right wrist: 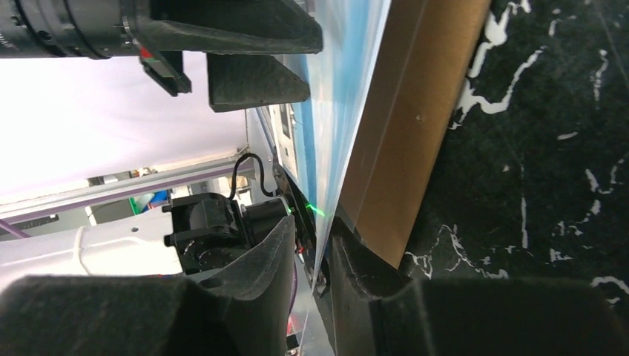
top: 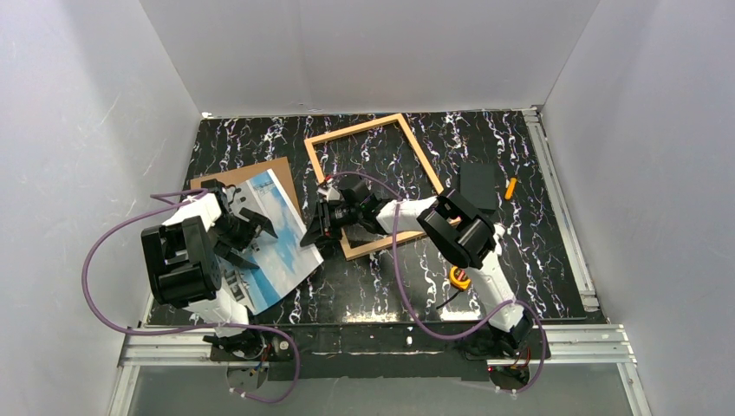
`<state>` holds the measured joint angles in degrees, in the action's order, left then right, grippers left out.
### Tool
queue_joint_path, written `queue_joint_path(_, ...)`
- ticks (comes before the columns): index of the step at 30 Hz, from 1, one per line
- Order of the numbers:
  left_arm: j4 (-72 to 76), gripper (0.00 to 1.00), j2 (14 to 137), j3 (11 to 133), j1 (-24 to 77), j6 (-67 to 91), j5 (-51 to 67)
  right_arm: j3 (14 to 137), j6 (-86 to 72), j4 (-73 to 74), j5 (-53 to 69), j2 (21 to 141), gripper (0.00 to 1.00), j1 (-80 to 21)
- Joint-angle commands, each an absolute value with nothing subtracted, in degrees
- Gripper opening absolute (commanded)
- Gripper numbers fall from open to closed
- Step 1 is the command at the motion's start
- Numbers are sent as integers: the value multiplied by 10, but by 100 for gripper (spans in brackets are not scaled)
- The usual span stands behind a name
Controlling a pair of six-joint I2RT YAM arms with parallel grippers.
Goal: Take the photo out of the frame
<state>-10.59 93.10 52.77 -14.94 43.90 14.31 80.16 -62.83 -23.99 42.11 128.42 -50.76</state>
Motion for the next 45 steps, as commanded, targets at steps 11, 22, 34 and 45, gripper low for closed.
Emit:
queue_joint_path(11, -112, 98, 817, 553, -116, 384, 223, 729, -639, -265, 292, 1217, 1, -514)
queue_joint_path(22, -95, 98, 720, 543, -82, 347, 210, 719, -679, -295, 213, 1217, 1, -524)
queue_joint_path(34, -83, 98, 715, 533, -81, 359, 218, 851, -669, -183, 117, 1277, 1, -579)
queue_joint_path(45, -85, 98, 710, 533, -79, 352, 227, 809, -613, -80, 41, 1198, 56, -604)
